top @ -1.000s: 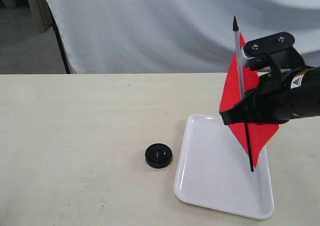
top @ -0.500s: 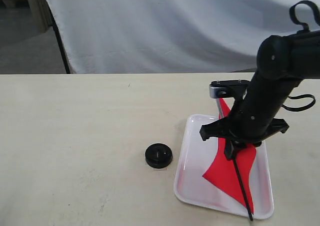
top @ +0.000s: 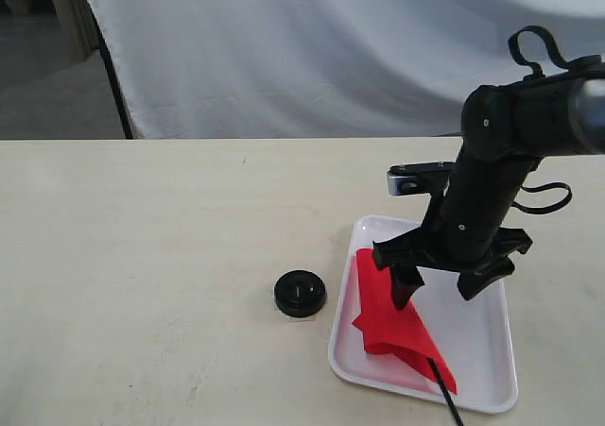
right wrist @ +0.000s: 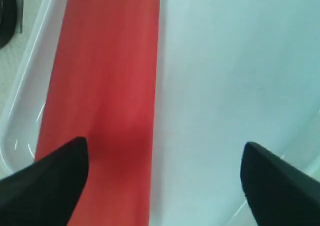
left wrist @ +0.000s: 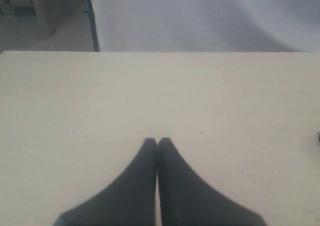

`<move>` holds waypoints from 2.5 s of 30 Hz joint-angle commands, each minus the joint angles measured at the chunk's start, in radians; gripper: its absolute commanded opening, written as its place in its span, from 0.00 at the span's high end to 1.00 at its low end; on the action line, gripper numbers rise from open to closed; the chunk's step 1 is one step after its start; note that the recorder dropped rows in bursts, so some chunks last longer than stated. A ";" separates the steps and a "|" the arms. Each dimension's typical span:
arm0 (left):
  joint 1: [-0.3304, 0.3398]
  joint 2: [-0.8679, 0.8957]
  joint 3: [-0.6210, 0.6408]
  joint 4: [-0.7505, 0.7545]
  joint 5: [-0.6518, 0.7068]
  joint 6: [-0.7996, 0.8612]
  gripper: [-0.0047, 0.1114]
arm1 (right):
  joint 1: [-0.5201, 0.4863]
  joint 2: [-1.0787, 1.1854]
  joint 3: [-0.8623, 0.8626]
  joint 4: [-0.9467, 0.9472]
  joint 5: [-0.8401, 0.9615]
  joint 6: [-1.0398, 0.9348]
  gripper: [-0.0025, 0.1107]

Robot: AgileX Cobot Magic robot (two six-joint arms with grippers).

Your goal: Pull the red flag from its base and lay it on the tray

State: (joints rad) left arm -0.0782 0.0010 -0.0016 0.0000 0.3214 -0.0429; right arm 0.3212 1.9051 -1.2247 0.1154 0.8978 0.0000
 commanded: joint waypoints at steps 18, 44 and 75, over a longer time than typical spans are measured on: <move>-0.004 -0.001 0.002 0.000 0.000 0.001 0.96 | -0.047 -0.250 0.185 -0.244 -0.078 0.116 0.98; -0.004 -0.001 0.002 0.000 0.000 0.001 0.96 | -0.407 -1.320 0.742 -0.221 -0.682 0.142 0.98; -0.004 -0.001 0.002 0.000 0.001 0.001 0.96 | -0.283 -1.905 0.982 -0.202 -0.876 0.281 0.98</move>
State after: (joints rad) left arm -0.0782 0.0010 -0.0016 0.0000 0.3221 -0.0429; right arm 0.0307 0.0045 -0.2376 -0.0960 -0.0748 0.2263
